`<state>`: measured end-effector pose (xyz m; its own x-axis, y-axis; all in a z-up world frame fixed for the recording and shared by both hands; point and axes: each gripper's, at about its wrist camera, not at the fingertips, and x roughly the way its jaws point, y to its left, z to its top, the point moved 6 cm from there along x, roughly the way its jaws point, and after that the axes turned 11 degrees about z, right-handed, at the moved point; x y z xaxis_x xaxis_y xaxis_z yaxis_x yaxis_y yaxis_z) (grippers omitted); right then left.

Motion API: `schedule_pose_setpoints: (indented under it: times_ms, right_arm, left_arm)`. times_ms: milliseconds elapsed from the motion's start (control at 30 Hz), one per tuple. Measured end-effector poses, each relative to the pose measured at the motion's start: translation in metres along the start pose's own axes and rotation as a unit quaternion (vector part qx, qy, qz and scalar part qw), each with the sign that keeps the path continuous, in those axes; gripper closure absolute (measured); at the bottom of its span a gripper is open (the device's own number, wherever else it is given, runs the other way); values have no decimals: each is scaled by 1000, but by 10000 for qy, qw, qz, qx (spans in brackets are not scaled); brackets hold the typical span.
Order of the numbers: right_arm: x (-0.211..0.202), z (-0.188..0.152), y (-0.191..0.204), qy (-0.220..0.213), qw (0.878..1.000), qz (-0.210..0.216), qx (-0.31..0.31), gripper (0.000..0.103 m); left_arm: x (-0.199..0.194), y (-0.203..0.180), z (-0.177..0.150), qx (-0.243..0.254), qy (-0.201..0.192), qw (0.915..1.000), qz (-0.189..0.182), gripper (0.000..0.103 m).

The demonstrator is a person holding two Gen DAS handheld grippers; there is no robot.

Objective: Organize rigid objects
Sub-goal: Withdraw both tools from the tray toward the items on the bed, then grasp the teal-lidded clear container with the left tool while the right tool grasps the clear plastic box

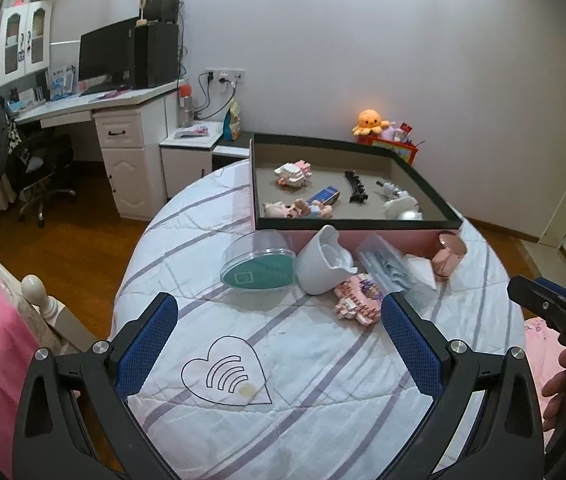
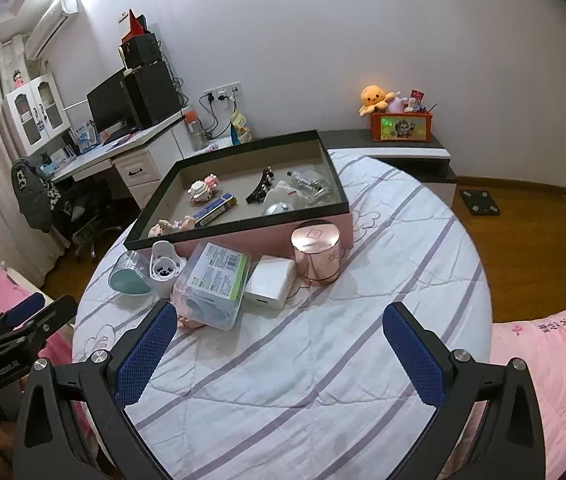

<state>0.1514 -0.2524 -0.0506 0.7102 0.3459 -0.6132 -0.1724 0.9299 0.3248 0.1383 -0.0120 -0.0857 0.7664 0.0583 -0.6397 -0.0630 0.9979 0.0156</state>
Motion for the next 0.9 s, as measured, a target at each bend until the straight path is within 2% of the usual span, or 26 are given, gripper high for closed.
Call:
schedule_pose_setpoints:
  times_ms: [500, 900]
  right_arm:
    - [62, -5, 15, 604, 9969, 443, 230, 0]
    - [109, -2, 19, 949, 9915, 649, 611, 0]
  left_arm:
    - [69, 16, 1, 126, 458, 9985, 281, 0]
    - [121, 10, 8, 228, 718, 9969, 210, 0]
